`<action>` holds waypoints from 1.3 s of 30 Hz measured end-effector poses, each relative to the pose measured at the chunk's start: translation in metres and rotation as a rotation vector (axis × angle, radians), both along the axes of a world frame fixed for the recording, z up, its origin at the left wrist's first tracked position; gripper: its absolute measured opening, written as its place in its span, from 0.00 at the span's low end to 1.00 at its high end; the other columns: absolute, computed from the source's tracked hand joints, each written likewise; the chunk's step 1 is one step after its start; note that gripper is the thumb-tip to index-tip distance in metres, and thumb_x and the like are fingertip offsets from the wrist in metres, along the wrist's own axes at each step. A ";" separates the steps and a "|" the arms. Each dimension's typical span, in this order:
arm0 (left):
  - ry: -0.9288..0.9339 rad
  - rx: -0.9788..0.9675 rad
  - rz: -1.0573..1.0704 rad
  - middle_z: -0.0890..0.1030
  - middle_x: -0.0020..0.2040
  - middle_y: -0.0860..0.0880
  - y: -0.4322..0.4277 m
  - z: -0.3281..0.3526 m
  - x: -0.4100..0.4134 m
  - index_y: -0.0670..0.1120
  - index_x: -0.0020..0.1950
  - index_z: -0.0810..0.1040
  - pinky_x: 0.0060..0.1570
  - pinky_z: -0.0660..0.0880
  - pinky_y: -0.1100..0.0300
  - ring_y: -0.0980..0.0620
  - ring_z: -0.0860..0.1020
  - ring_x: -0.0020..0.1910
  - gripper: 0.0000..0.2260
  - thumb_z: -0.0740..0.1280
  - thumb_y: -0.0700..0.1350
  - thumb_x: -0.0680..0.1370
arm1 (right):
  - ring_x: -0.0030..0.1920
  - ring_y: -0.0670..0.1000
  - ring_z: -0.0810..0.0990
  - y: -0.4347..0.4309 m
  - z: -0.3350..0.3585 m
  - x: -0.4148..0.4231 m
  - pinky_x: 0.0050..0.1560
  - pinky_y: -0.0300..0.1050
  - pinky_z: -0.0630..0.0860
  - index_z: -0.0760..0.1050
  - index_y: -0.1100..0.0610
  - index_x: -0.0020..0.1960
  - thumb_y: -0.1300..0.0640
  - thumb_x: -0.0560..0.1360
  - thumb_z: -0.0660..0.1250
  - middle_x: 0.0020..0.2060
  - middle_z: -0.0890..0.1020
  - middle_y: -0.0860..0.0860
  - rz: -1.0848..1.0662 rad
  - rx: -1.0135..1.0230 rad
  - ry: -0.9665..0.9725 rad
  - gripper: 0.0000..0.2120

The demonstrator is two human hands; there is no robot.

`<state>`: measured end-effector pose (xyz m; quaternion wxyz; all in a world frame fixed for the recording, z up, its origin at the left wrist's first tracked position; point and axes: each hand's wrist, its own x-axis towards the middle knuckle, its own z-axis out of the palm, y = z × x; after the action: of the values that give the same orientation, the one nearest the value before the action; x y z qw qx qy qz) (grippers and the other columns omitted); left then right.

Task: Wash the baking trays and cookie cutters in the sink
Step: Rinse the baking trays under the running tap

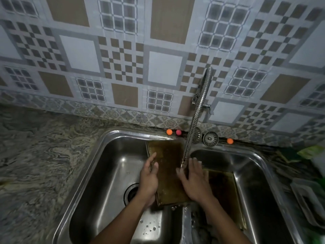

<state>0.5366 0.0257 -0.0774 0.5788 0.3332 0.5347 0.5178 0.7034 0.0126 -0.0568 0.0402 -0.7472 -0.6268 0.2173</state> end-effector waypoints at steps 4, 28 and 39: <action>-0.129 -0.082 0.073 0.78 0.63 0.43 0.006 0.011 0.023 0.53 0.68 0.73 0.50 0.77 0.62 0.52 0.79 0.55 0.16 0.56 0.39 0.84 | 0.79 0.52 0.42 0.007 0.019 -0.044 0.77 0.59 0.42 0.45 0.51 0.80 0.43 0.83 0.45 0.78 0.43 0.46 0.210 0.056 0.052 0.28; -0.135 -0.187 0.052 0.76 0.67 0.46 0.019 0.008 0.003 0.68 0.57 0.76 0.60 0.77 0.42 0.45 0.77 0.63 0.19 0.60 0.41 0.83 | 0.78 0.43 0.42 0.007 0.017 0.028 0.78 0.54 0.45 0.48 0.46 0.79 0.40 0.82 0.48 0.79 0.48 0.43 0.319 0.040 0.053 0.28; -0.141 -0.058 -0.290 0.77 0.65 0.48 -0.002 0.025 -0.007 0.58 0.74 0.59 0.45 0.81 0.60 0.48 0.79 0.60 0.30 0.65 0.34 0.80 | 0.78 0.54 0.48 0.070 0.025 -0.016 0.76 0.57 0.44 0.47 0.46 0.79 0.43 0.83 0.51 0.79 0.50 0.49 0.285 0.056 -0.026 0.27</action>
<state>0.5294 0.0242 -0.0522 0.6930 0.3531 0.4536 0.4352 0.6876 0.0825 -0.0317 0.0215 -0.6519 -0.7328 0.1938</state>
